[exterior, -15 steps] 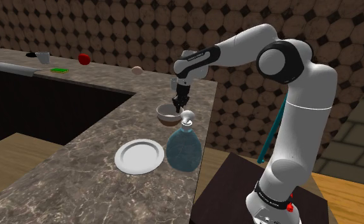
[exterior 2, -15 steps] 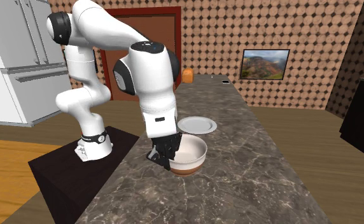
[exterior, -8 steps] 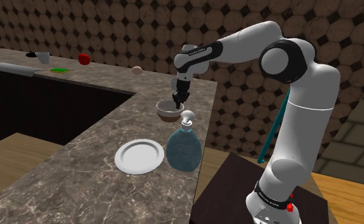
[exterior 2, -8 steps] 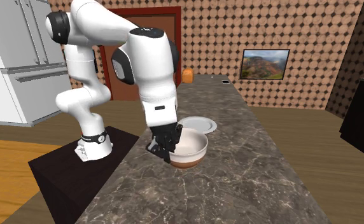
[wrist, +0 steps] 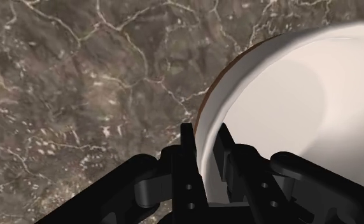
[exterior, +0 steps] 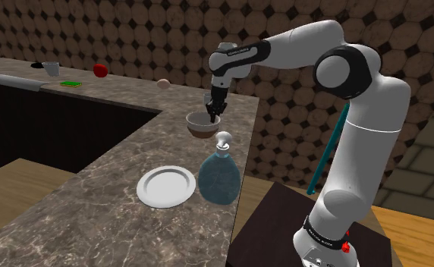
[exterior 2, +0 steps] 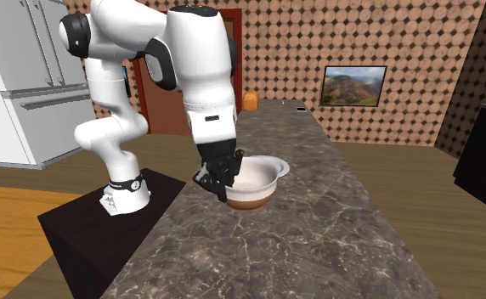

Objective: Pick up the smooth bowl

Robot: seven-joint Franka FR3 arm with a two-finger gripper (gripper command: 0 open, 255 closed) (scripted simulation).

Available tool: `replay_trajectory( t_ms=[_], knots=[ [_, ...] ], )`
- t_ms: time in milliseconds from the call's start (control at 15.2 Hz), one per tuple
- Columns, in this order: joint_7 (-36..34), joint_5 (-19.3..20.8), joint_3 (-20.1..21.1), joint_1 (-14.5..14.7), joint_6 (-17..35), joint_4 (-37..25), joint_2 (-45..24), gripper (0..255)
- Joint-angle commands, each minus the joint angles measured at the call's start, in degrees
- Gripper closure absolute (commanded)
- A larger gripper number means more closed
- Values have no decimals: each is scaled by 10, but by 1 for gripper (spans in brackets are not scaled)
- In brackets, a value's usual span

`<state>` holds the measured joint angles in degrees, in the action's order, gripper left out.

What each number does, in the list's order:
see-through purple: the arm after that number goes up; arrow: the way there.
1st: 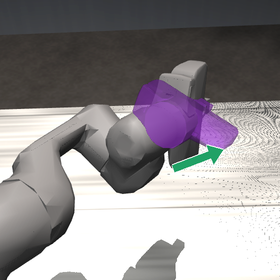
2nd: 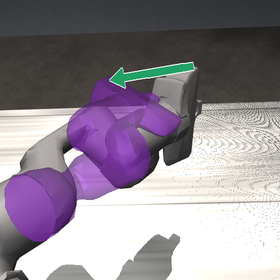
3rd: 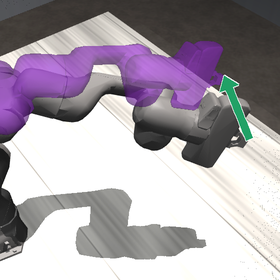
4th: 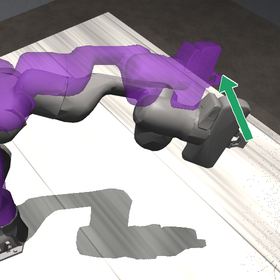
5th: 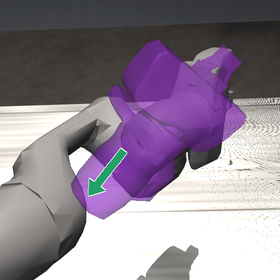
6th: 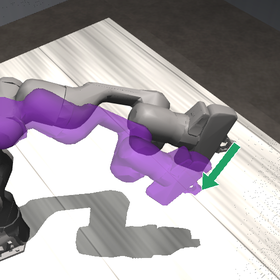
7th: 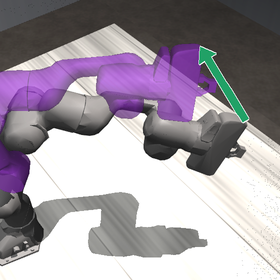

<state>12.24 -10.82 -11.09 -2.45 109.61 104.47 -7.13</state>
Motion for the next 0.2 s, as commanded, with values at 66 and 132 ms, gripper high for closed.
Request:
replay_trajectory(
  t_ms=[66,132],
  knots=[
    [-2,2,-1,-1,-17,-15,3,255],
    [-2,2,-1,-1,-17,-15,3,255]
  ],
)
